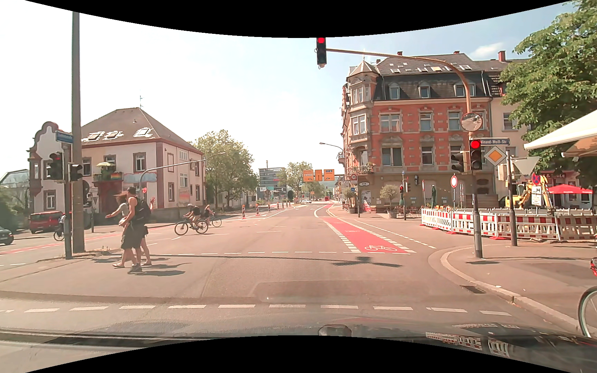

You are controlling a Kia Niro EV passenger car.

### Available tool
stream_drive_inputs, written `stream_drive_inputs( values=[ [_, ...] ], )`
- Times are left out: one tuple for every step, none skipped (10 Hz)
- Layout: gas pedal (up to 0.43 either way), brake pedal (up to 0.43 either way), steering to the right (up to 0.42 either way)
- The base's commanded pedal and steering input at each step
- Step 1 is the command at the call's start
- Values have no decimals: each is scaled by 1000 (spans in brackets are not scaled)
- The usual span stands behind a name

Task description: Follow the waypoints while adhering to traffic rules and regulations

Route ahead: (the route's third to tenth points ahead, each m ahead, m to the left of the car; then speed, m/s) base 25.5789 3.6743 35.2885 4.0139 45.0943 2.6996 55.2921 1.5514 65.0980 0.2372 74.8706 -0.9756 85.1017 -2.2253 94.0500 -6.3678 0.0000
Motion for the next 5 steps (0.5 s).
stream_drive_inputs(
  values=[
    [0, 268, -12],
    [0, 268, -12],
    [0, 268, -12],
    [0, 268, -12],
    [0, 268, -12]
  ],
)
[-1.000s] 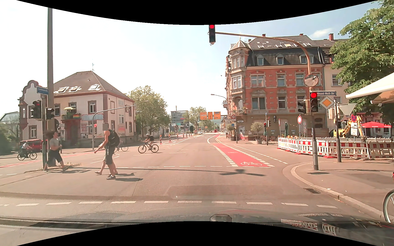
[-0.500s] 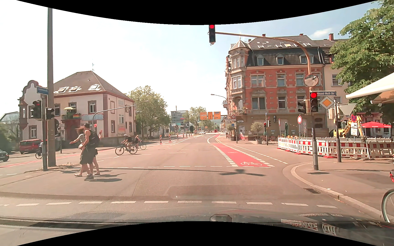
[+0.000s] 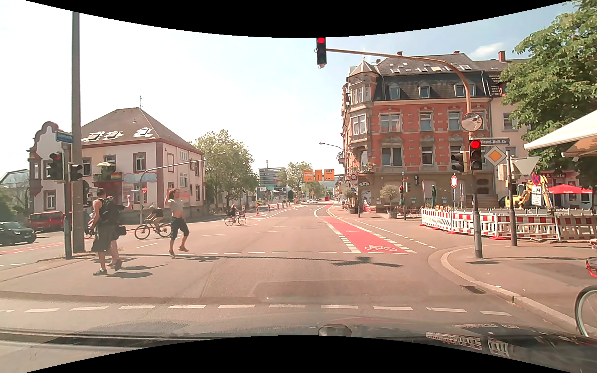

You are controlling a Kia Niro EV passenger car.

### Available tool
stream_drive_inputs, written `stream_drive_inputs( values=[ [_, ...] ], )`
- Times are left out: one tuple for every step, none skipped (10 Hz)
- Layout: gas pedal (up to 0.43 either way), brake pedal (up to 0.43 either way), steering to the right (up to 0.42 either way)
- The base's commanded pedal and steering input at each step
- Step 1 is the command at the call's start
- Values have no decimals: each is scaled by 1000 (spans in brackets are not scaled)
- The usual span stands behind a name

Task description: Follow the waypoints while adhering to traffic rules and regulations

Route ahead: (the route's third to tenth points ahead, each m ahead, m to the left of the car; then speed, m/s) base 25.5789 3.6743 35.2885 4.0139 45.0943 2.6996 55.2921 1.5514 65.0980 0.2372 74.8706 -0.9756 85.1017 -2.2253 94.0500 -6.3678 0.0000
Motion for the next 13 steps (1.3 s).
stream_drive_inputs(
  values=[
    [0, 268, -12],
    [0, 268, -12],
    [0, 268, -12],
    [0, 268, -12],
    [0, 268, -12],
    [0, 268, -12],
    [0, 268, -12],
    [0, 274, -12],
    [0, 268, -12],
    [0, 268, -12],
    [0, 268, -12],
    [0, 268, -12],
    [0, 268, -12]
  ],
)
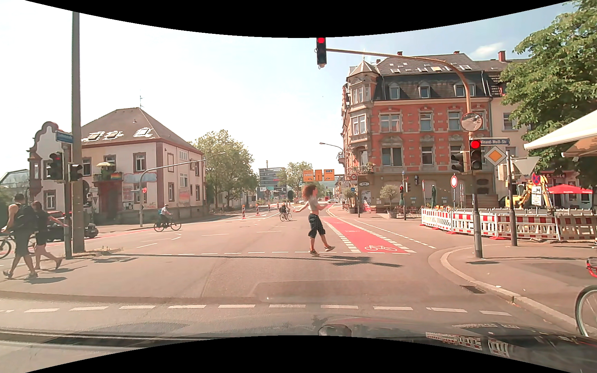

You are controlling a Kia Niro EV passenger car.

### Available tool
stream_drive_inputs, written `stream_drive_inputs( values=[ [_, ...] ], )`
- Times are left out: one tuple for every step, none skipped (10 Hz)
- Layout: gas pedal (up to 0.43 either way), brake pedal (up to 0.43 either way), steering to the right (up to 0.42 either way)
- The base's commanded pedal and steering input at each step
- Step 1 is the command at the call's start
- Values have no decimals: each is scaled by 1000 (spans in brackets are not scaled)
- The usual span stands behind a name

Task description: Follow the waypoints while adhering to traffic rules and regulations

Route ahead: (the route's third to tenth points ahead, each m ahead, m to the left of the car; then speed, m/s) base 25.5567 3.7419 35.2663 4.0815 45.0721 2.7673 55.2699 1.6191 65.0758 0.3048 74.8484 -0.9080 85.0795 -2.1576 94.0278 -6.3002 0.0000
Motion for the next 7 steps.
stream_drive_inputs(
  values=[
    [0, 268, -12],
    [0, 268, -12],
    [0, 268, -12],
    [0, 268, -12],
    [0, 268, -12],
    [0, 268, -12],
    [0, 268, -12]
  ],
)
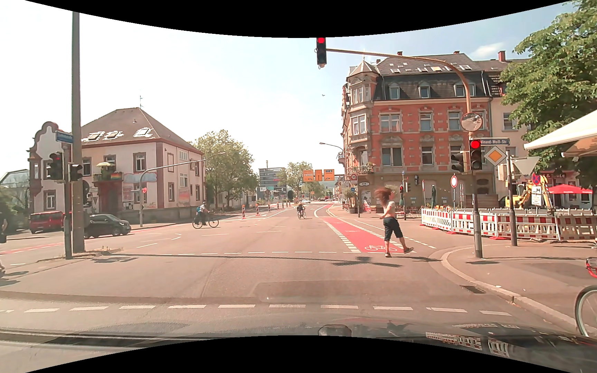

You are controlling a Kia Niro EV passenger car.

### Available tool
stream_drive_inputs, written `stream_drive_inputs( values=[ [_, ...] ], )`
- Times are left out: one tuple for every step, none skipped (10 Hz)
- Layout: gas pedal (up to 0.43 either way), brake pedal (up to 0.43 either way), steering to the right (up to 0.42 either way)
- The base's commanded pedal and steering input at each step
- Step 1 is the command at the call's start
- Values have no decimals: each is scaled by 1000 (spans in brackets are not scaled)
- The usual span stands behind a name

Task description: Follow the waypoints while adhering to traffic rules and regulations

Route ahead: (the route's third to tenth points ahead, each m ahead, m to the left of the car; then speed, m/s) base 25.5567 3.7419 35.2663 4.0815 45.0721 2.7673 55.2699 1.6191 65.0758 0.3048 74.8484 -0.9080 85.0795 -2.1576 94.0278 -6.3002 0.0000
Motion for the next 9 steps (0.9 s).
stream_drive_inputs(
  values=[
    [0, 268, -12],
    [0, 274, -12],
    [0, 268, -12],
    [0, 268, -12],
    [0, 268, -12],
    [0, 268, -12],
    [0, 268, -12],
    [0, 268, -12],
    [0, 268, -12]
  ],
)
